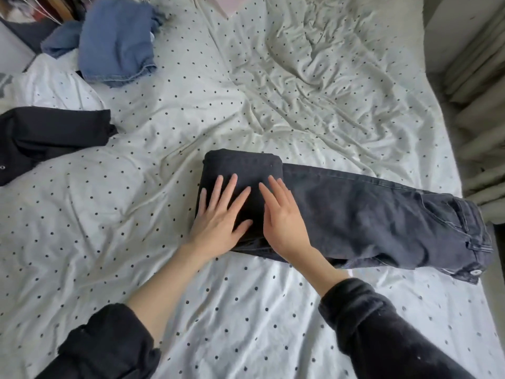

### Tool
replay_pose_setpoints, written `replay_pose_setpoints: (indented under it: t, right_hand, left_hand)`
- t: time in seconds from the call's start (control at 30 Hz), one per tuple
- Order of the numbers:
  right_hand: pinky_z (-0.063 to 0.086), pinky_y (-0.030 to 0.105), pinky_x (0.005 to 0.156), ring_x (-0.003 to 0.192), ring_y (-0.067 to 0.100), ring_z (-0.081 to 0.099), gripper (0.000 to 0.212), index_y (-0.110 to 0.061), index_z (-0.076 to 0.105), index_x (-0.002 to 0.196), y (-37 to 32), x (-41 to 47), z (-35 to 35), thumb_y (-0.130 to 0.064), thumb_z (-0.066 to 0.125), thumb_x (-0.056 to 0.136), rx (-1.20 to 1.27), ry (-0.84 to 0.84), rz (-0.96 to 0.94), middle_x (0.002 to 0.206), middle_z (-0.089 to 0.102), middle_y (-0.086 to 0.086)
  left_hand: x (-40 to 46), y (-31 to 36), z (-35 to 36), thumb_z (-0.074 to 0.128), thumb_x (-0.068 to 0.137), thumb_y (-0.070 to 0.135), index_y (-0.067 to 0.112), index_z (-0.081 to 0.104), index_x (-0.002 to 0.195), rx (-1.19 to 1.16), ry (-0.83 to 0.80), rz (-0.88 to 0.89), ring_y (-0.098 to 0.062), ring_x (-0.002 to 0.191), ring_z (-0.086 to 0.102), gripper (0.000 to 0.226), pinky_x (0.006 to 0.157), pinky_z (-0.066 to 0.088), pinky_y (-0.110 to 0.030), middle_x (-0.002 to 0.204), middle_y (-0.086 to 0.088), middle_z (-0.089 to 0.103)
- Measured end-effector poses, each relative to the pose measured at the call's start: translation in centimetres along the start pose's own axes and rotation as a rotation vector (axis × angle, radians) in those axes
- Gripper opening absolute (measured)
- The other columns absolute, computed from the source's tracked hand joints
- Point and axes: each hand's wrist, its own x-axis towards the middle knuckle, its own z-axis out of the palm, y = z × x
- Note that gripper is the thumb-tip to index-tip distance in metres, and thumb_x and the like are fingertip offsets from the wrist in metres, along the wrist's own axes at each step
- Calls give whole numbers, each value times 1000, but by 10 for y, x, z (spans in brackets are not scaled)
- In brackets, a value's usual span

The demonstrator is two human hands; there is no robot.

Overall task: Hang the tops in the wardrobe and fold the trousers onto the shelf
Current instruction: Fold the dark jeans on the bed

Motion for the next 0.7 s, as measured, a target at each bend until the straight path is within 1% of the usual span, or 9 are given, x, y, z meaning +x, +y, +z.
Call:
replay_pose_setpoints:
  t: [0.07, 0.17, 0.23, 0.3, 0.37, 0.47, 0.57, 0.63, 0.7]
  right_hand:
    - [29, 50, 110, 138, 38, 30, 50, -1, 42, 139, 4, -8, 17, -15, 29, 92, -100, -96, -2, 147, 36, 21]
    - [32, 50, 107, 136, 39, 34, 52, -1, 46, 136, 15, -29, 35, -28, 27, 95, -249, -149, 12, 146, 38, 21]
    - [33, 50, 106, 135, 39, 36, 52, -3, 49, 134, 18, -36, 38, -29, 28, 94, -319, -177, 4, 144, 40, 22]
    - [34, 51, 106, 134, 36, 38, 53, -6, 50, 134, 17, -35, 36, -29, 28, 93, -383, -196, 7, 144, 42, 20]
    - [37, 53, 104, 133, 34, 41, 55, -8, 50, 135, 17, -33, 33, -30, 27, 90, -407, -239, 32, 143, 44, 18]
    - [39, 54, 102, 130, 34, 45, 56, -6, 53, 132, 17, -28, 26, -29, 30, 86, -396, -258, 12, 139, 48, 19]
    - [37, 53, 105, 129, 36, 46, 51, -3, 53, 129, 21, -24, 20, -21, 41, 83, -373, -209, -35, 138, 48, 21]
    - [33, 50, 110, 135, 36, 37, 49, -2, 48, 134, 17, -24, 15, -13, 52, 87, -301, -229, -45, 145, 39, 21]
    - [17, 40, 119, 145, 31, 15, 52, -6, 32, 145, 16, -22, 10, -12, 44, 95, -235, -288, -28, 156, 18, 15]
  left_hand:
    - [-5, -14, 13, 19, 86, 61, 21, 21, 149, 114, -89, 32, -26, 145, -6, 75, 113, 12, -58, 158, -6, 6]
    - [-2, -23, 21, 4, 77, 71, 31, -11, 145, 130, -229, 18, -18, 139, -28, 80, 115, -11, -49, 152, 5, -25]
    - [0, -25, 25, 2, 75, 72, 32, -14, 143, 127, -247, 24, -16, 138, -30, 81, 113, -16, -46, 150, 8, -29]
    - [-2, -25, 28, 9, 80, 69, 30, -2, 148, 40, -166, 41, -15, 141, -22, 78, 115, -12, -45, 153, 9, -18]
    - [-6, -23, 29, 24, 91, 53, 22, 23, 149, -164, 29, 2, -13, 144, -6, 66, 118, -2, -41, 156, 7, 3]
    - [-4, -22, 17, 46, 96, 26, 12, 32, 146, -462, 334, -333, -19, 145, 15, 53, 115, 12, -29, 155, -4, 22]
    - [4, -33, 0, 54, 95, 17, 6, 39, 141, -790, 212, -761, -23, 133, 39, 50, 104, 29, -23, 143, -10, 42]
    - [8, -43, -14, 56, 94, 13, 2, 49, 133, -933, 114, -865, -24, 122, 52, 41, 100, 38, -27, 132, -11, 55]
    - [10, -48, -32, 60, 91, 8, 1, 53, 129, -1103, 43, -934, -23, 112, 58, 39, 99, 44, -33, 123, -11, 61]
